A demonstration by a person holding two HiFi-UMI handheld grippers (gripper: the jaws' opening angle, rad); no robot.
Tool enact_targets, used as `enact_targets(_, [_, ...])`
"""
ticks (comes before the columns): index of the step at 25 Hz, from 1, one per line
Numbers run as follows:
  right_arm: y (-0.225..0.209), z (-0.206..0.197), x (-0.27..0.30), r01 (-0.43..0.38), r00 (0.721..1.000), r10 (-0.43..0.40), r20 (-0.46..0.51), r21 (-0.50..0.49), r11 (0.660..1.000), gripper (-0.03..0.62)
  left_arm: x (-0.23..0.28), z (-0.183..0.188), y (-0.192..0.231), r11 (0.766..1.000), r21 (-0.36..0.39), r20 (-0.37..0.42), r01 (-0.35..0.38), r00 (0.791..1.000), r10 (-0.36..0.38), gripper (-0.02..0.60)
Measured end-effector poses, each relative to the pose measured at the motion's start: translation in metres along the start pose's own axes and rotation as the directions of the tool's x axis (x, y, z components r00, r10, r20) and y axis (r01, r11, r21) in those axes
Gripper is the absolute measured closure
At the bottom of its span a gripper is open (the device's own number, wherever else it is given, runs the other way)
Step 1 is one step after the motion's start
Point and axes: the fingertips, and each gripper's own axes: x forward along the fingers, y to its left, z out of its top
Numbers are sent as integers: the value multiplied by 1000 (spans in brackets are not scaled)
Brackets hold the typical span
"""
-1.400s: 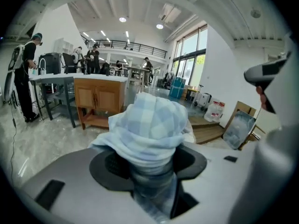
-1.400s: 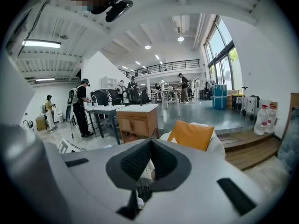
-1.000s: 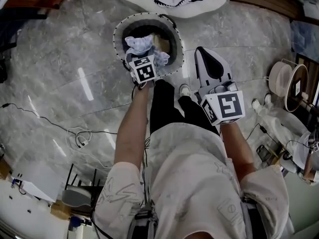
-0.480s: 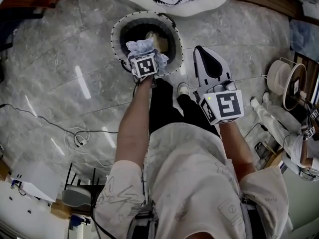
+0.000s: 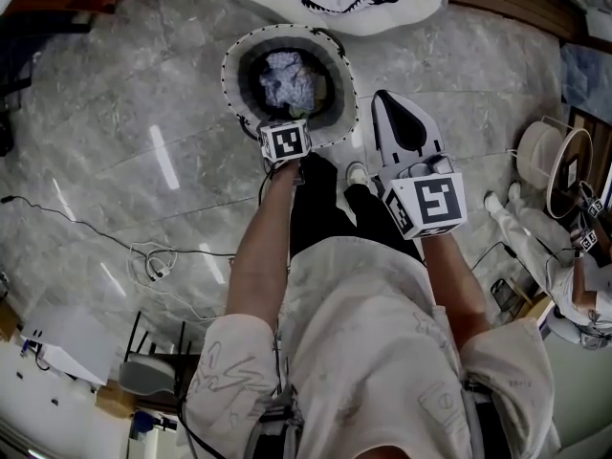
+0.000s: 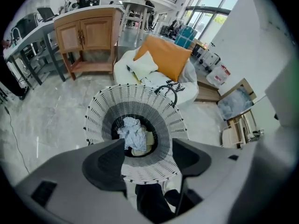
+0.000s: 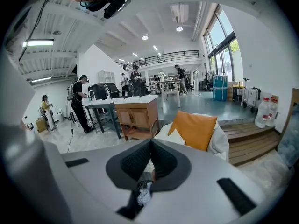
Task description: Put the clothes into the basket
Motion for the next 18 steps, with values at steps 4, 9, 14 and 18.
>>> enact_targets(4, [2, 4, 2, -6, 1000, 6, 8, 4, 1000, 605, -12, -7, -4, 1000, 26, 20, 15, 1000, -16, 270])
enact_targets(9, [5, 13, 1, -18, 1000, 18, 25, -2, 1000, 605, -44, 6, -15, 997, 60, 117, 40, 992, -47, 270])
enact_targets(14, [6, 26, -6, -16, 999, 17, 51, -12, 1000, 605, -88, 29, -29, 993, 108, 234, 43, 970, -67, 270])
enact_targets(18, [8, 44, -14, -11, 996, 13, 89, -22, 1000, 605, -136, 56, -39, 990, 135, 347, 48, 933, -93, 270])
